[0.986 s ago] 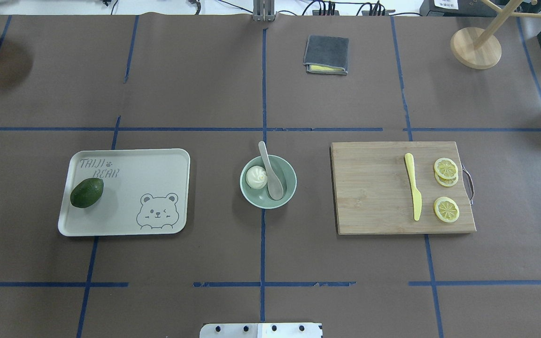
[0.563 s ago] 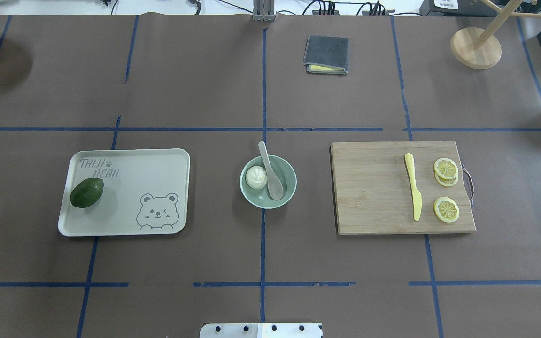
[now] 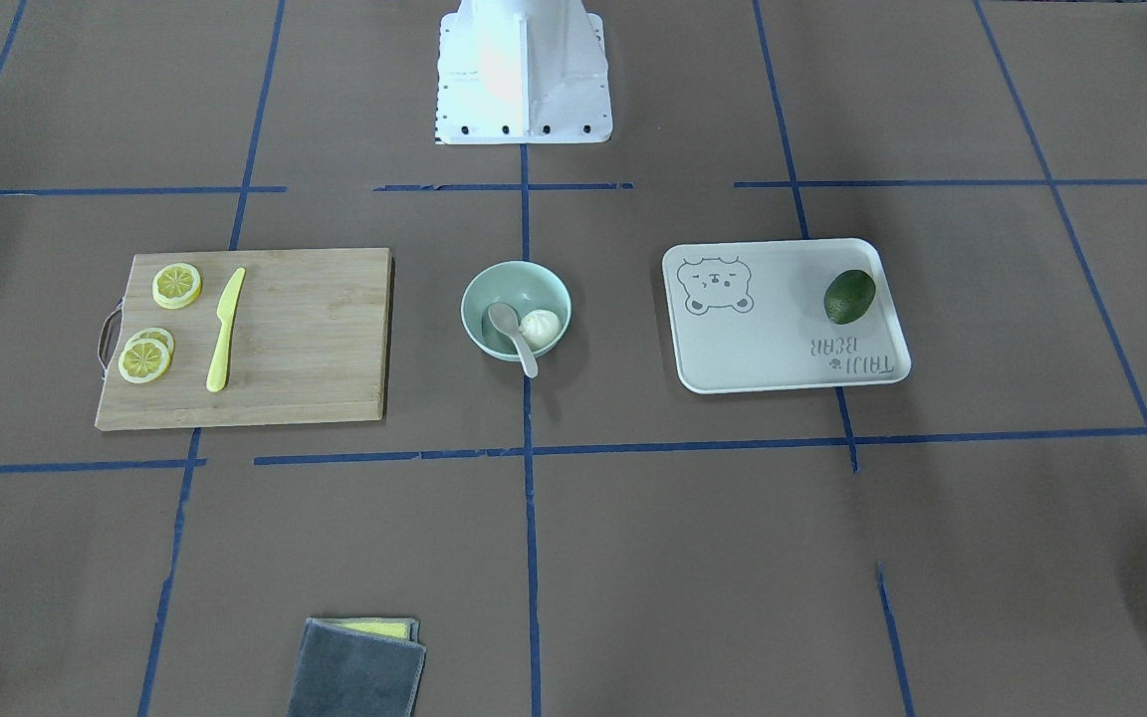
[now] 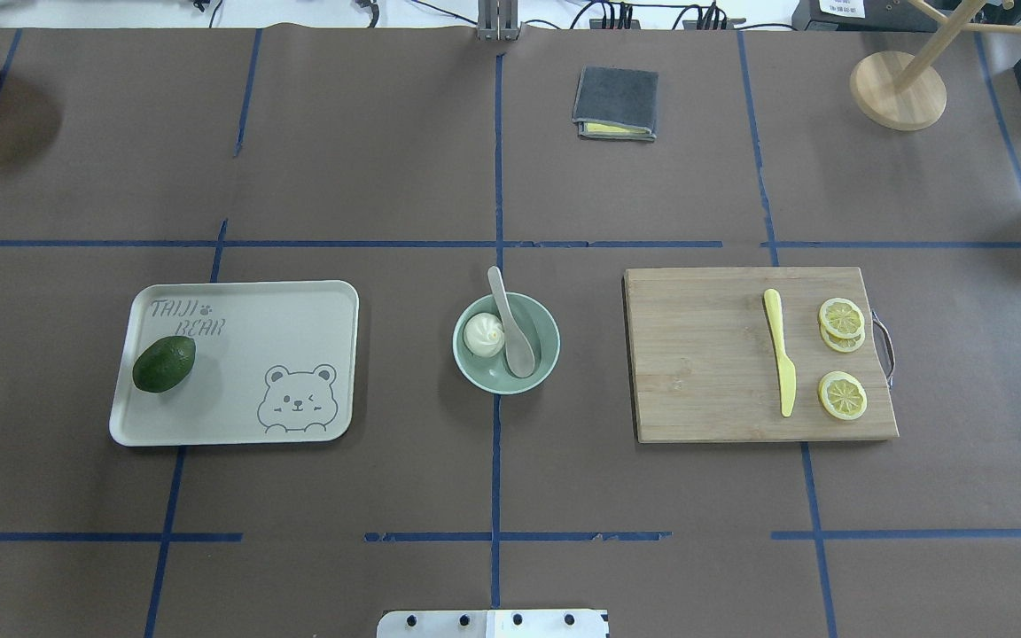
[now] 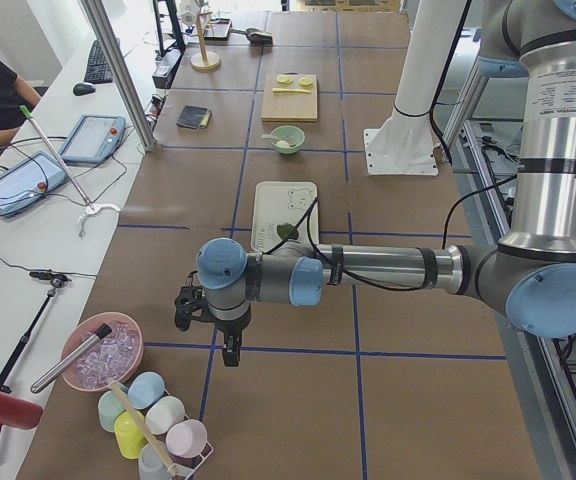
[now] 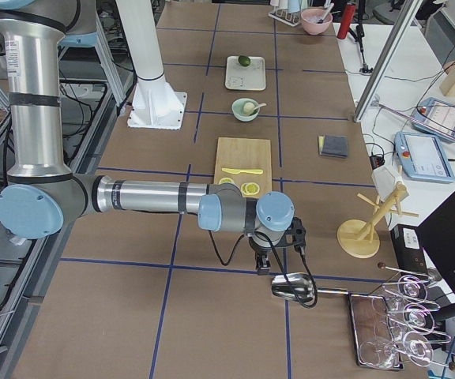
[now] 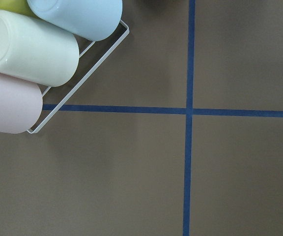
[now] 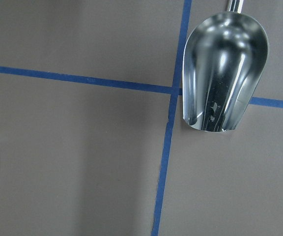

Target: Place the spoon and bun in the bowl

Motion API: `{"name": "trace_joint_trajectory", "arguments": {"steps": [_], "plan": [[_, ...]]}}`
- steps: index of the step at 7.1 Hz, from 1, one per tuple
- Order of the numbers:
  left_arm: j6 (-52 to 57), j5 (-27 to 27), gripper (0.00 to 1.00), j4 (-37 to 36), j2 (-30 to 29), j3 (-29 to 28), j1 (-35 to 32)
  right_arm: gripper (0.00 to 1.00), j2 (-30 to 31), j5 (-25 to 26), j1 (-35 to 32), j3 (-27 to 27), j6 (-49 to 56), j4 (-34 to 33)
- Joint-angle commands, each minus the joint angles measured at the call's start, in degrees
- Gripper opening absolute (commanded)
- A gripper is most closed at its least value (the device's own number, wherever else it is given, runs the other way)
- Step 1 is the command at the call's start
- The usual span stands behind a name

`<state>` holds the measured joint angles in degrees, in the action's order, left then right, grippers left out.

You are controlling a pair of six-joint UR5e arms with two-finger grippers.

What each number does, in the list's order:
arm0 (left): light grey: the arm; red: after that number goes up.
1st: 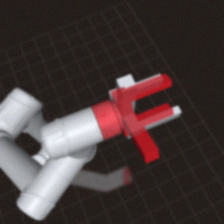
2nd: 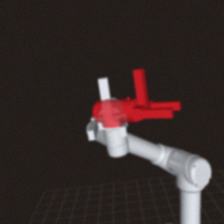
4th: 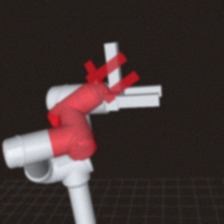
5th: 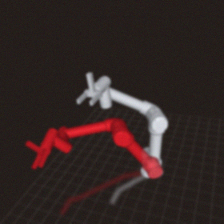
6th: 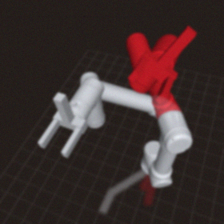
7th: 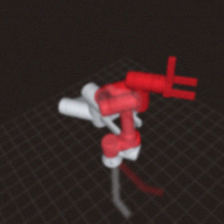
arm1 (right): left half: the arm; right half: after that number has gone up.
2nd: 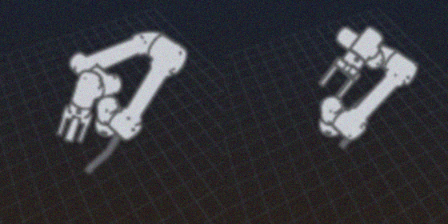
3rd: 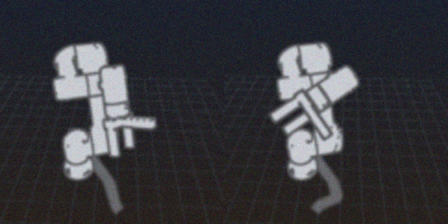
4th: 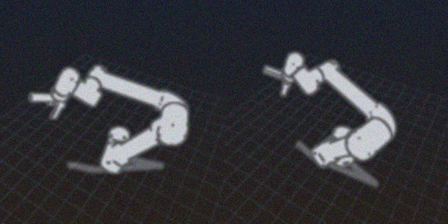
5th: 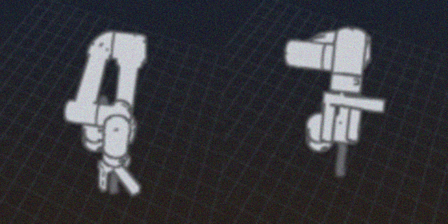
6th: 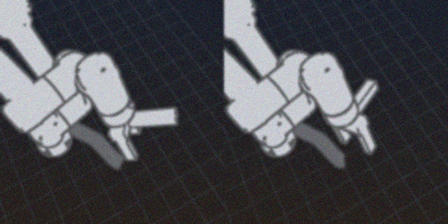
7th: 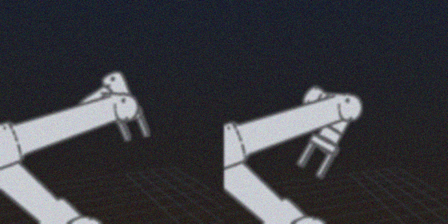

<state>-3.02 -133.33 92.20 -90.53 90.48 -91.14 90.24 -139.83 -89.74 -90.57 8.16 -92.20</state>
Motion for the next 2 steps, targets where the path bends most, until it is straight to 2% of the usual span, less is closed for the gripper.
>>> {"name": "trace_joint_trajectory", "arguments": {"steps": [1, 2], "plan": [[0.0, 0.0, 1.00, 0.0, 0.0, -0.3, 0.0, 1.00, -0.1, 0.0, 0.0, 0.0, -0.1, 0.0], [0.0, 0.0, 1.00, 0.0, 0.0, -0.3, 0.0, 1.00, -0.1, 0.0, 0.0, 0.0, 0.0, 0.0]]}}
